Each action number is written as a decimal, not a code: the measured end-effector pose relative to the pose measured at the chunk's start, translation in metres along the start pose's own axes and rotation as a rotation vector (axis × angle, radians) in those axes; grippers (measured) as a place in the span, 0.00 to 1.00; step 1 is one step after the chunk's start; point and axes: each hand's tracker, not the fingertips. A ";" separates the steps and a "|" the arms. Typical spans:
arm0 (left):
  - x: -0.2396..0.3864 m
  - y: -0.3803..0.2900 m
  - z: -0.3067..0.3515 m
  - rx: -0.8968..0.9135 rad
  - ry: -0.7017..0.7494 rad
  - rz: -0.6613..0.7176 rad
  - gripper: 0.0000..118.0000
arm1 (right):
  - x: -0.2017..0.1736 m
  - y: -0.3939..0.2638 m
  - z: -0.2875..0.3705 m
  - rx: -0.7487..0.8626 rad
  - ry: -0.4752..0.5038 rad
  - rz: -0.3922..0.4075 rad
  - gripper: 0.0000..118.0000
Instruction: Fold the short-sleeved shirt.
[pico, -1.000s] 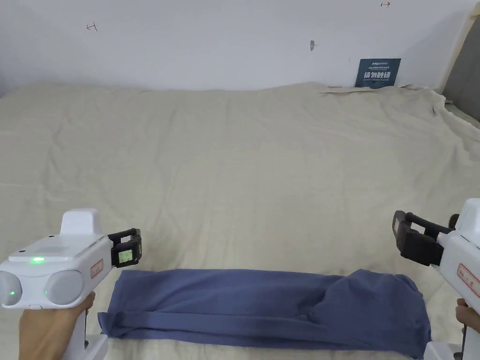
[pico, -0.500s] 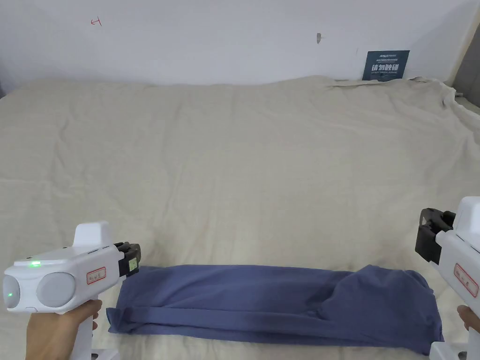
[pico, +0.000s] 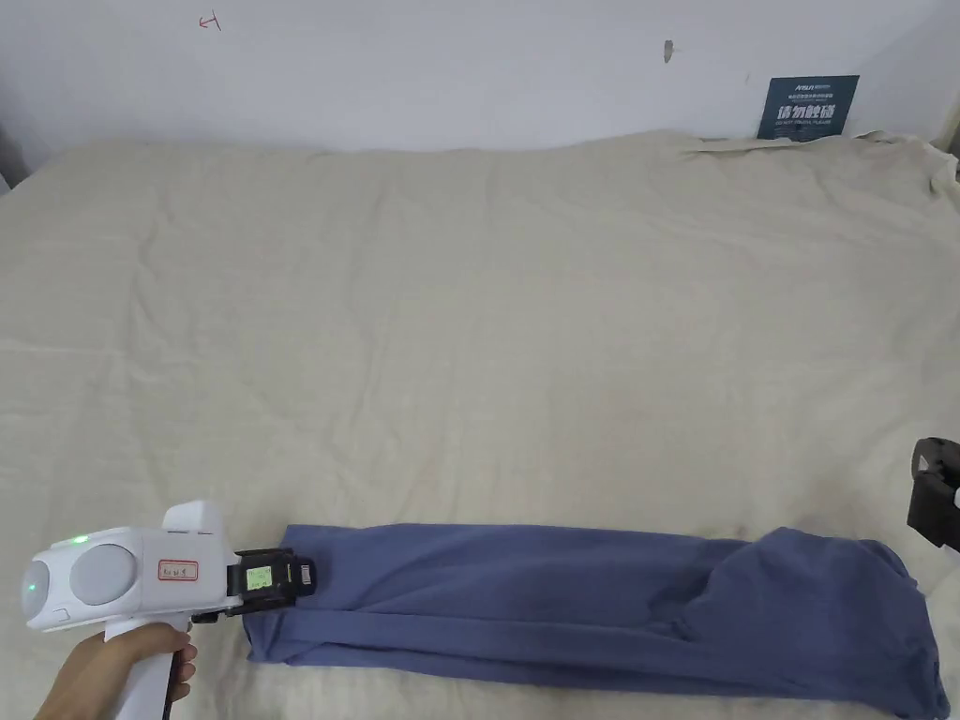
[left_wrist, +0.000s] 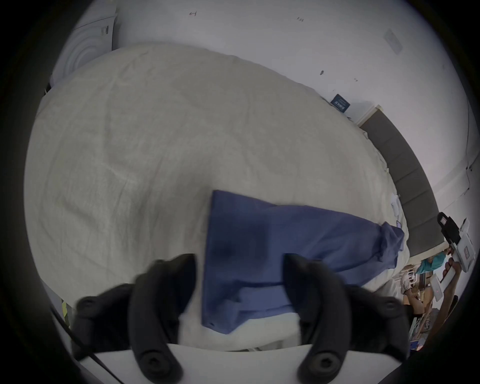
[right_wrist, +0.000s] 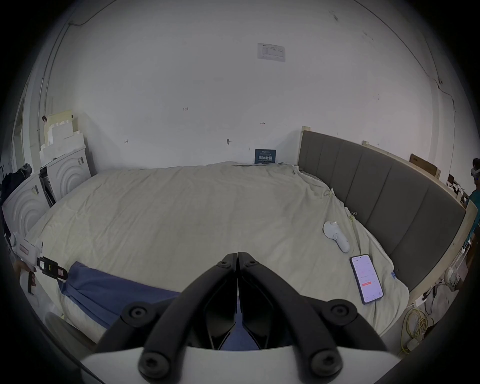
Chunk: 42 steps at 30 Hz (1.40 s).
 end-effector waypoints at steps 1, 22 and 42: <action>-0.003 0.001 -0.004 0.004 0.015 0.000 0.75 | 0.000 -0.001 -0.001 -0.004 -0.001 -0.004 0.00; 0.017 0.012 -0.040 -0.071 0.060 -0.163 0.21 | 0.010 -0.013 -0.014 -0.070 -0.013 -0.035 0.00; -0.007 0.026 0.063 0.040 0.096 -0.021 0.03 | 0.018 -0.006 -0.009 -0.047 0.005 -0.044 0.00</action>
